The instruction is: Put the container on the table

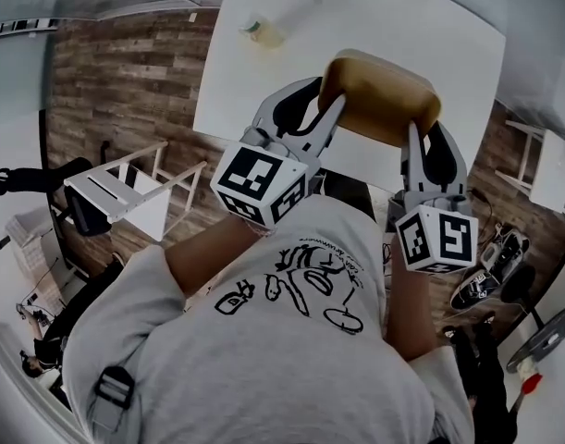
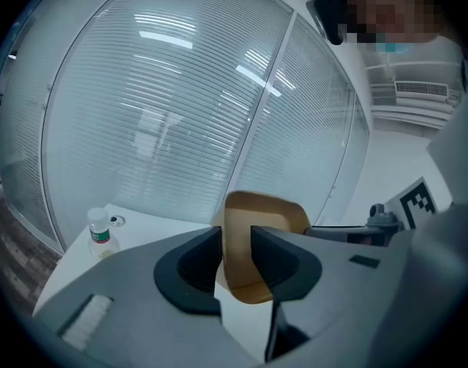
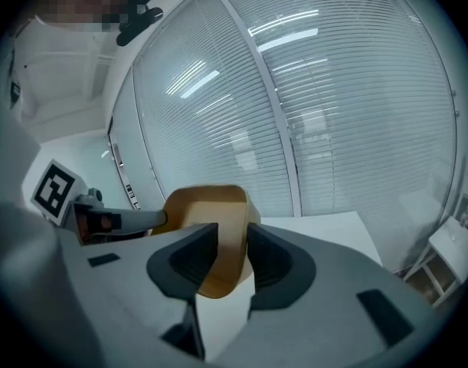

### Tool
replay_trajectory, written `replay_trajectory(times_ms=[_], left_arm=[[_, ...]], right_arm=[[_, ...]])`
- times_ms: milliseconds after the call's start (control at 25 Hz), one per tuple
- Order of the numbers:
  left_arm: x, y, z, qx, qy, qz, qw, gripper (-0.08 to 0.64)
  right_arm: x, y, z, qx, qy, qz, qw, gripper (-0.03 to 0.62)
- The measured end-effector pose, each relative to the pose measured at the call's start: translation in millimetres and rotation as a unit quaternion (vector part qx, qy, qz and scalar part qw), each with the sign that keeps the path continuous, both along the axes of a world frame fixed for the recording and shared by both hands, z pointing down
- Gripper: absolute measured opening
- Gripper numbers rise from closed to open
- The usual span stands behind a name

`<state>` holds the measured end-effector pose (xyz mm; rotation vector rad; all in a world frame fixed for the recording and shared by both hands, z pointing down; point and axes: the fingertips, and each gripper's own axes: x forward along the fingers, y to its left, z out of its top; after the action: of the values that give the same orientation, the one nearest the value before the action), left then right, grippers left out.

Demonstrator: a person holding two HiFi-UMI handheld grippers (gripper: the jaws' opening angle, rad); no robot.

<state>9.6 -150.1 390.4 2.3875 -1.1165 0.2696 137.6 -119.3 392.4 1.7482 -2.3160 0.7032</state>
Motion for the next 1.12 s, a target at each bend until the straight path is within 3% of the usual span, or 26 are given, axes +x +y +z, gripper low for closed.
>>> replay_trajectory(times_ms=[1120], left_arm=[[27, -26, 128, -0.073, -0.018, 0.006, 0.9972, 0.106]], right_arm=[[28, -27, 132, -0.08, 0.013, -0.002, 0.997, 0.089]])
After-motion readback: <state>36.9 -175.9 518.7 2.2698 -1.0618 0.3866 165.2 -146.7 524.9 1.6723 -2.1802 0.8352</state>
